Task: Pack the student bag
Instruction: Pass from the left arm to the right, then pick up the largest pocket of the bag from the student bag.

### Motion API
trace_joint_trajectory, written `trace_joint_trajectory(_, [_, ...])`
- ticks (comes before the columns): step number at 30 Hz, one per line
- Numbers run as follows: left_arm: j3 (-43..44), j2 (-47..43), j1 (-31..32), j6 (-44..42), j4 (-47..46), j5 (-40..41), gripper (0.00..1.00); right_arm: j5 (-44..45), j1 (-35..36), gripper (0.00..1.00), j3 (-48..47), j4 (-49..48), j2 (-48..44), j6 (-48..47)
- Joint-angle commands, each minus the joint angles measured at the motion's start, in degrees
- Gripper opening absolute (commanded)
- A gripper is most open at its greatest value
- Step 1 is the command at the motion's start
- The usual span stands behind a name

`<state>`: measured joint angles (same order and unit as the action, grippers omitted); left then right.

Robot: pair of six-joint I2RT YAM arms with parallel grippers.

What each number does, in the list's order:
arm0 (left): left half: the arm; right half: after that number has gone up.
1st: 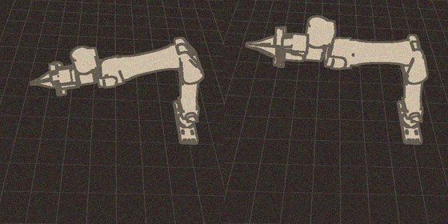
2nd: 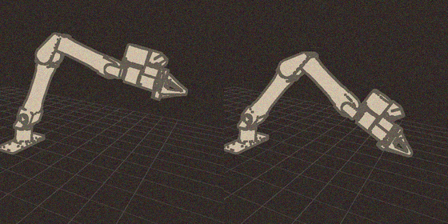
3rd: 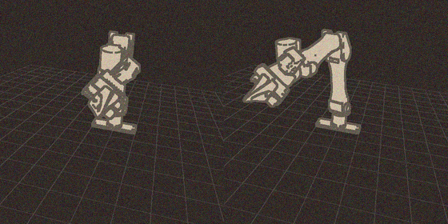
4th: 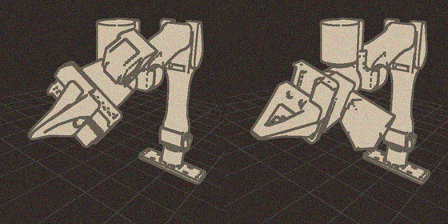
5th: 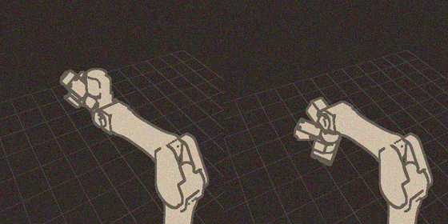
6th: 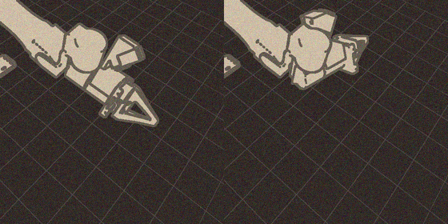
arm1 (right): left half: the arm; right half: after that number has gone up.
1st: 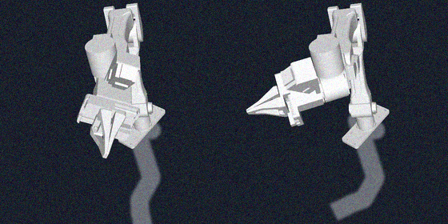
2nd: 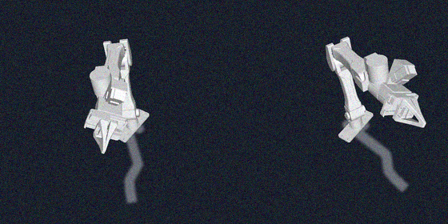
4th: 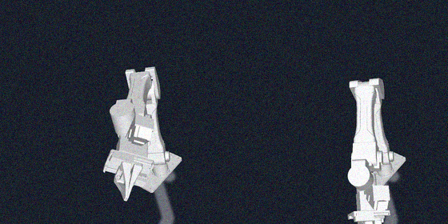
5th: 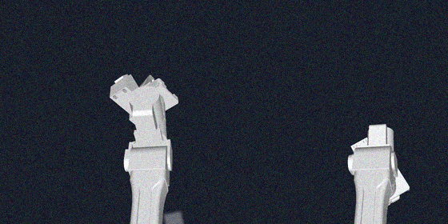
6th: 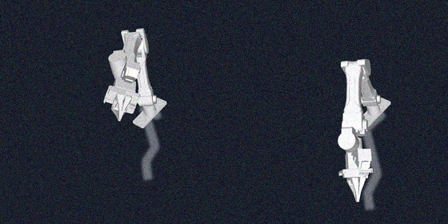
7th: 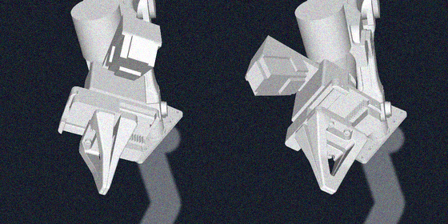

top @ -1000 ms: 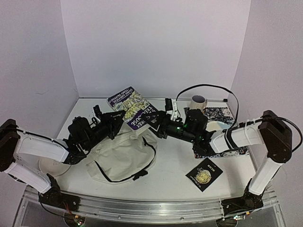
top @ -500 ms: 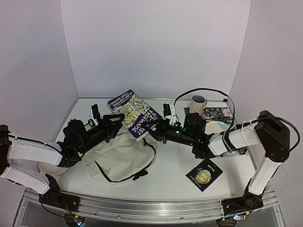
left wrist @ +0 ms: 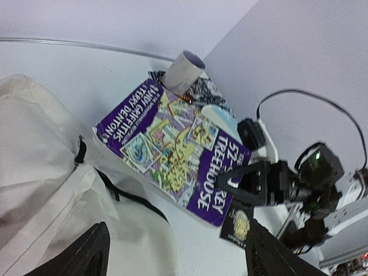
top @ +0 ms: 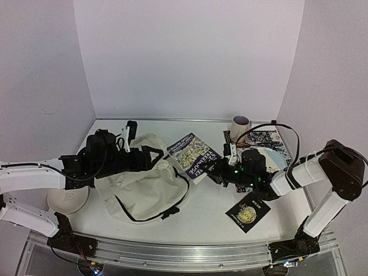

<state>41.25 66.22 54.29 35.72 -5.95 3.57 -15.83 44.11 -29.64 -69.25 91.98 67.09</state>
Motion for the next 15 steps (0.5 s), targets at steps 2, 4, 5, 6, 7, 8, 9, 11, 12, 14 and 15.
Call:
trace_joint_trajectory(2, [6.6, 4.5, 7.7, -7.9, 22.7, 7.4, 0.91, -0.3, -2.1, 0.0, 1.6, -27.3, -7.5, -0.2])
trace_joint_trajectory(4, [8.1, 6.8, 10.8, -8.3, 26.0, 10.0, 0.93, -0.2, -2.8, 0.0, 2.8, -26.7, -8.8, -0.3])
trace_joint_trajectory(5, [8.9, 7.9, 12.3, -8.6, 27.5, 11.5, 0.94, -0.2, -3.1, 0.0, 3.4, -26.3, -9.4, -0.3])
trace_joint_trajectory(6, [9.7, 8.8, 13.9, -8.7, 29.2, 12.9, 0.95, -0.2, -3.4, 0.0, 3.8, -25.8, -10.0, -0.4])
trace_joint_trajectory(7, [10.6, 9.9, 15.0, -8.9, 30.8, 14.2, 0.95, -0.3, -3.6, 0.0, 4.1, -25.4, -10.4, -0.5])
trace_joint_trajectory(8, [11.5, 11.2, 16.0, -9.1, 32.3, 14.9, 0.96, -0.4, -3.7, 0.0, 4.3, -25.2, -10.7, -0.6])
trace_joint_trajectory(9, [12.6, 12.6, 17.0, -9.3, 33.6, 15.5, 0.97, -0.5, -3.8, 0.0, 4.6, -25.1, -10.9, -0.6])
trace_joint_trajectory(11, [14.8, 16.0, 19.1, -9.9, 36.1, 16.7, 0.97, -0.6, -4.0, 0.0, 5.1, -24.9, -11.2, -0.6])
trace_joint_trajectory(12, [16.0, 17.9, 20.5, -10.2, 37.5, 17.5, 0.98, -0.6, -4.1, 0.0, 5.3, -24.9, -11.4, -0.6])
trace_joint_trajectory(14, [18.1, 21.8, 22.9, -10.2, 40.7, 19.6, 0.98, -0.7, -4.2, 0.0, 5.8, -24.9, -11.8, -0.7])
trace_joint_trajectory(15, [19.0, 24.1, 23.6, -10.0, 41.7, 20.9, 0.98, -0.7, -4.2, 0.0, 6.1, -24.9, -11.9, -0.7])
